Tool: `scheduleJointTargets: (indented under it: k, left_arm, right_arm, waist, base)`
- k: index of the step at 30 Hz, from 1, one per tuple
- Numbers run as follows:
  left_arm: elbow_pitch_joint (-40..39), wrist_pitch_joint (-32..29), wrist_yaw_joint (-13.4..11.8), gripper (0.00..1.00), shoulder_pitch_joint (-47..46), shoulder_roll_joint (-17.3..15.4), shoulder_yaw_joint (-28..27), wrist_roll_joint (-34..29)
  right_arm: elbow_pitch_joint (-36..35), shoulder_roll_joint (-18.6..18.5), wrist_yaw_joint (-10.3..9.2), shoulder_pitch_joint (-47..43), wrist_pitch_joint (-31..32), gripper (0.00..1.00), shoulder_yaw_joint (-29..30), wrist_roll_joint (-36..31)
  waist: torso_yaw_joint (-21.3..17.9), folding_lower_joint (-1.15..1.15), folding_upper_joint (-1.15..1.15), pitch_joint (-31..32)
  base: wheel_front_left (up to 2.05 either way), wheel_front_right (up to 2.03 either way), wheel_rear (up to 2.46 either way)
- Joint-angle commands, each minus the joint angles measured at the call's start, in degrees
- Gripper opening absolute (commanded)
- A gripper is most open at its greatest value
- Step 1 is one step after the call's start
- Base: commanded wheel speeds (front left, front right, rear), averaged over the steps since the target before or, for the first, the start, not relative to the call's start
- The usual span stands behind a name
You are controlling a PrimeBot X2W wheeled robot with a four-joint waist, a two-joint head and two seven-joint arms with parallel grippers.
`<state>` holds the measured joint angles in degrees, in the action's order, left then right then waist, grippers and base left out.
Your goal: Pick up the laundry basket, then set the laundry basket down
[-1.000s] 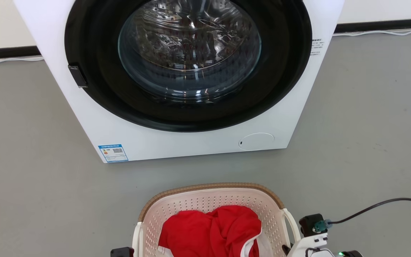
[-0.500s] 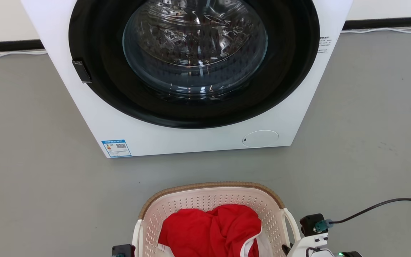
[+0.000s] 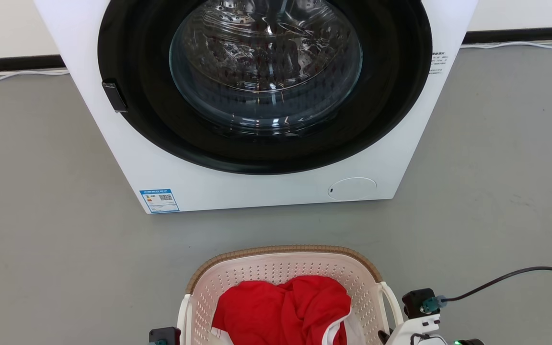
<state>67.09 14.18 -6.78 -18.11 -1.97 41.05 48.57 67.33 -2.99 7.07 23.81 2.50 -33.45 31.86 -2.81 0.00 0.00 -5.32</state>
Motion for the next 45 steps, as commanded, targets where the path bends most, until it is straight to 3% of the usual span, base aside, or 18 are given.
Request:
scheduleJointTargets:
  k: [1, 28, 37, 45]
  left_arm:
    - [-0.42, 0.81, -0.08, 0.00, -1.56, -0.90, -1.00, 0.15]
    - [-0.42, 0.82, -0.17, 0.00, -0.45, -0.90, -1.17, 0.69]
    - [-1.88, 0.82, -0.49, 0.00, -3.85, -0.90, -1.95, 0.34]
    - [-7.31, 0.82, -1.75, 0.00, -9.71, -3.06, -5.58, -4.33]
  right_arm:
    - [-0.57, 0.12, 0.42, 0.90, -0.85, 0.00, -1.26, 0.15]
    - [1.02, 0.12, 0.42, 0.90, -1.39, 0.00, -3.01, 2.02]
    - [-0.53, 0.12, 0.42, 3.37, -2.58, 0.00, -3.29, 2.42]
    - [-3.03, 0.12, 0.42, 9.29, -6.18, 0.00, -3.20, 2.11]
  waist:
    - [0.01, 0.00, 0.00, 0.08]
    - [-0.22, 0.00, 0.00, 2.07]
    - [-0.69, 0.00, 0.00, -2.86]
    - [-1.64, 0.00, 0.00, -12.81]
  base:
    - [0.00, 0.00, 0.00]
    - [0.00, 0.00, 0.00]
    - [0.00, 0.00, 0.00]
    - [0.00, 0.00, 0.00]
